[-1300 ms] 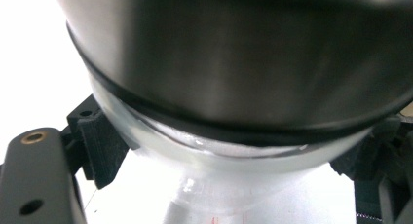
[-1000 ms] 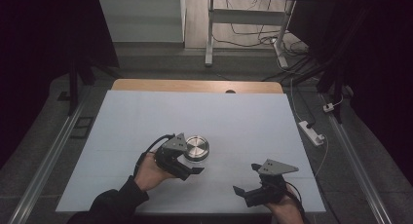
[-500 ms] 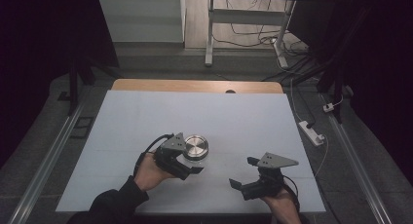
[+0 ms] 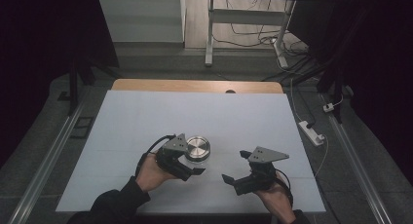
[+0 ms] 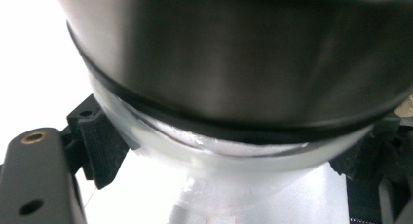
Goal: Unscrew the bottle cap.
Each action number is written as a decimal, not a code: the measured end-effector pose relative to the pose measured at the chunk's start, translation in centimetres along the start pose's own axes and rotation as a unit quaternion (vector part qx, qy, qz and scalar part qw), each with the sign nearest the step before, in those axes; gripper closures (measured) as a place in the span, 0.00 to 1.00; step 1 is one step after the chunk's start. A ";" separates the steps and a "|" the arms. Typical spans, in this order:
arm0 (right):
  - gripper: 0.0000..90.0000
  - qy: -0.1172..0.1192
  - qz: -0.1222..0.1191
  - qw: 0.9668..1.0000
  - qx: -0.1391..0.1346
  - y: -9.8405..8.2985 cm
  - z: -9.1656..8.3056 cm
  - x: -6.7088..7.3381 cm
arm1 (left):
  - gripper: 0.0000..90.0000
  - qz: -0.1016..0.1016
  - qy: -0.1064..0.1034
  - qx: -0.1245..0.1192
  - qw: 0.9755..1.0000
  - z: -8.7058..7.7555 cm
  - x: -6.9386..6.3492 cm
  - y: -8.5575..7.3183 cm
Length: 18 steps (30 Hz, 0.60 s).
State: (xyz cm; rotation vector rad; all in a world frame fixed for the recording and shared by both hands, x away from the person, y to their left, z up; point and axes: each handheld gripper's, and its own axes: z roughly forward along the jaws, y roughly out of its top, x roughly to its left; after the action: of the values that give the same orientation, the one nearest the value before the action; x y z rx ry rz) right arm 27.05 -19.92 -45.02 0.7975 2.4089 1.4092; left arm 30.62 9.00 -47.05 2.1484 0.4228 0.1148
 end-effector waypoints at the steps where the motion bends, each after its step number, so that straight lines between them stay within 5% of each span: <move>1: 0.00 0.001 -0.004 1.000 -0.002 0.4 0.3 0.1 | 0.18 0.001 0.000 0.001 1.000 0.1 0.0 0.0; 13: 0.00 0.010 -0.023 1.000 -0.006 2.4 2.3 1.2 | 0.18 0.000 -0.002 0.003 1.000 0.6 -0.3 0.1; 18: 0.00 0.031 -0.030 0.999 -0.003 3.9 3.5 2.0 | 0.18 0.004 -0.003 0.006 1.000 0.9 -0.4 0.1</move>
State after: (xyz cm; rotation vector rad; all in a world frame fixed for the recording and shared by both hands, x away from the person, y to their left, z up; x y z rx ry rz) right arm 28.28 -14.72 -43.27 0.6824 2.4511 1.4383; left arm 30.47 8.09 -47.45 2.1614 0.4110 0.1107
